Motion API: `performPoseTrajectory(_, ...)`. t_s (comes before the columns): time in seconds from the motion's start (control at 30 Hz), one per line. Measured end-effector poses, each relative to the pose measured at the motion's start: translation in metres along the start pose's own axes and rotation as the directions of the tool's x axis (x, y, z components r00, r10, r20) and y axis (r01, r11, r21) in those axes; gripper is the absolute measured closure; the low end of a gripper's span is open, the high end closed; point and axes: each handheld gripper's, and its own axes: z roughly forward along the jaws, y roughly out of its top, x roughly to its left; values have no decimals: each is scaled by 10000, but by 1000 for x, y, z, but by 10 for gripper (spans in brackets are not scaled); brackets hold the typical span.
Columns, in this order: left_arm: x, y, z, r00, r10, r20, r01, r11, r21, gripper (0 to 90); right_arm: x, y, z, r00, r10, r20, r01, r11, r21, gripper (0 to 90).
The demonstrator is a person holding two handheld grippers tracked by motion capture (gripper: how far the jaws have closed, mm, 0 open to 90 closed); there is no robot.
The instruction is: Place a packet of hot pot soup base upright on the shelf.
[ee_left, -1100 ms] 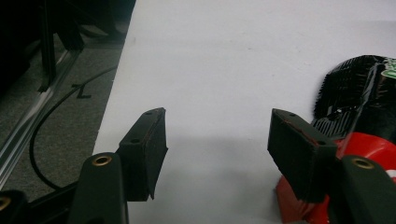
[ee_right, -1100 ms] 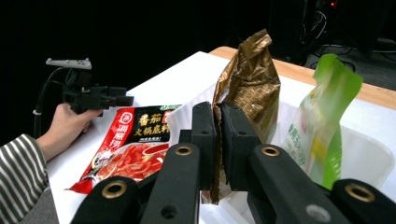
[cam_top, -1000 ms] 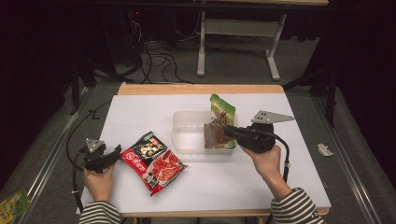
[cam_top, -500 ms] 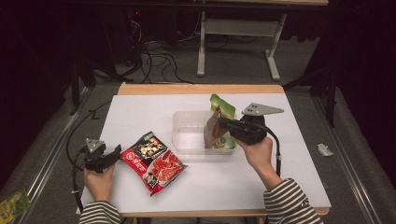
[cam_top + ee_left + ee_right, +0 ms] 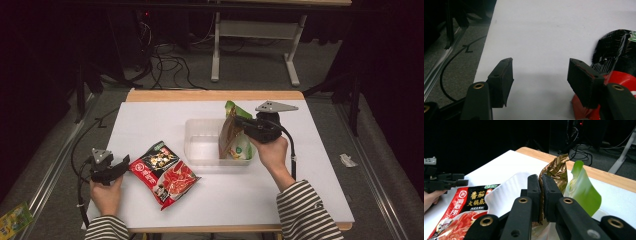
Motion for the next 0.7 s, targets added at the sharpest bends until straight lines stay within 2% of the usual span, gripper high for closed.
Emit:
performPoseTrajectory(0.2, 0, 0, 0, 10000, 12, 6, -12, 10000, 20, 379, -1, -1, 7, 9998, -171, 80, 169, 9996, 215, 860)
performPoseTrajectory(0.37, 0, 0, 0, 10000, 10, -3, -10, 10000, 1, 379, -4, -2, 13, 9999, -52, 151, 45, 9990, 454, 860)
performPoseTrajectory(0.5, 0, 0, 0, 10000, 3, -1, -3, 10000, -3, 379, -4, -5, 17, 9997, -168, 178, 155, 9974, 703, 861)
performPoseTrajectory(0.7, 0, 0, 0, 10000, 3, 2, -3, 10000, 1, 379, -4, -6, 18, 9995, -265, 155, 251, 9964, 811, 860)
